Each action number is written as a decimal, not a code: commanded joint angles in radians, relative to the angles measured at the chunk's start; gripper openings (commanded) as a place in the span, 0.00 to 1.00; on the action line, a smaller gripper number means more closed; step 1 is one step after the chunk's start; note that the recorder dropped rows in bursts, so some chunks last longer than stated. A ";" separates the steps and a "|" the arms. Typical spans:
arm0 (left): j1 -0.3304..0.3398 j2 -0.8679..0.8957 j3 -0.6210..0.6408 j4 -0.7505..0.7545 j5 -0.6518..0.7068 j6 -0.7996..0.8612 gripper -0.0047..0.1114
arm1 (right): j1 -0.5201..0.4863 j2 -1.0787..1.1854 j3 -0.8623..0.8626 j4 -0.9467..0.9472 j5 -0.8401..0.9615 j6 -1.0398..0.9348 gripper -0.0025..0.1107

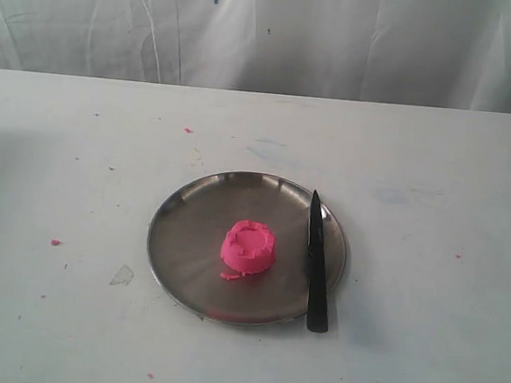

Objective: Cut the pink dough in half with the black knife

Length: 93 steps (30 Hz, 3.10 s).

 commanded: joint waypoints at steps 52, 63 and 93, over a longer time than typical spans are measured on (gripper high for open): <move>0.002 -0.005 0.004 -0.004 -0.001 0.000 0.04 | -0.118 0.734 0.097 1.114 -0.056 -0.648 0.02; 0.002 -0.005 0.004 -0.004 -0.001 0.000 0.04 | -0.328 1.249 0.035 1.085 0.078 -0.759 0.23; 0.002 -0.005 0.004 -0.004 -0.001 0.000 0.04 | -0.304 1.728 -0.226 1.030 0.122 -0.788 0.43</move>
